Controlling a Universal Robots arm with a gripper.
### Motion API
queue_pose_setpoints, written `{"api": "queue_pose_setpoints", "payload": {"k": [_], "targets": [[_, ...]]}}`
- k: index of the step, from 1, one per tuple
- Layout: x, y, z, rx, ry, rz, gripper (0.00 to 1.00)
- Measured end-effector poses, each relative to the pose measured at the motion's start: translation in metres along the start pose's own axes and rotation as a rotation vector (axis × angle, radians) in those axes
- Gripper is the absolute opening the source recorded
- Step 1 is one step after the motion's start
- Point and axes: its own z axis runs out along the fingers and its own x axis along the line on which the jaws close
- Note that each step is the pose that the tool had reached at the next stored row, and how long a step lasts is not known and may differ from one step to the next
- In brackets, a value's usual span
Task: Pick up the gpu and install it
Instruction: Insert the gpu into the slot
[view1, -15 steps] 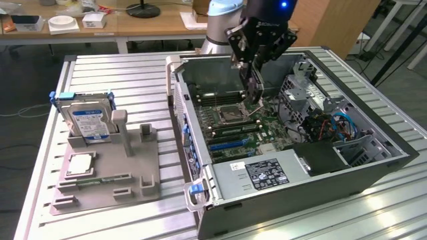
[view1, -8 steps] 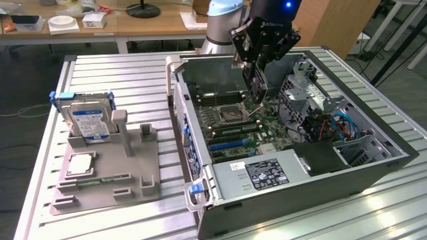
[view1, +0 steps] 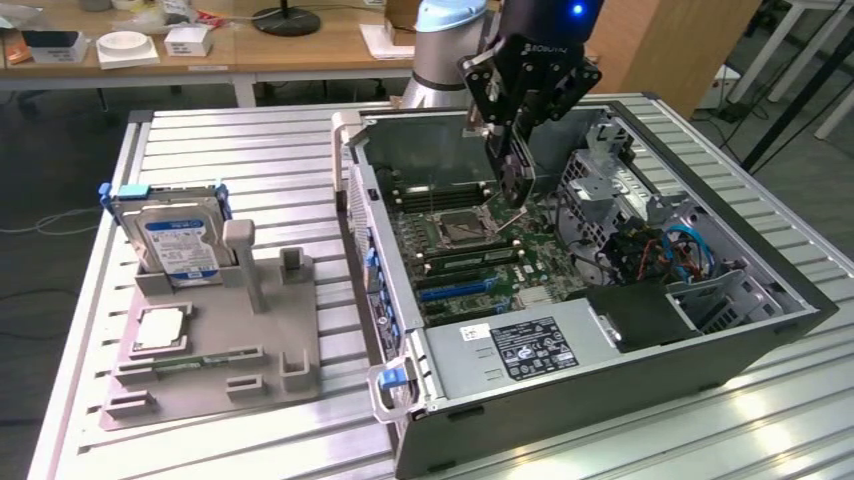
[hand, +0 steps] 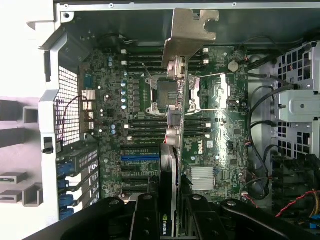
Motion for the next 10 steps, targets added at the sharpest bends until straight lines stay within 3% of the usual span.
{"api": "queue_pose_setpoints", "payload": {"k": [6,10], "targets": [[0.0,0.0001,0.0001,-0.0001,0.0,0.0,0.26],[-0.017,0.0008,0.0018,-0.0008,0.0007,0.0,0.26]]}}
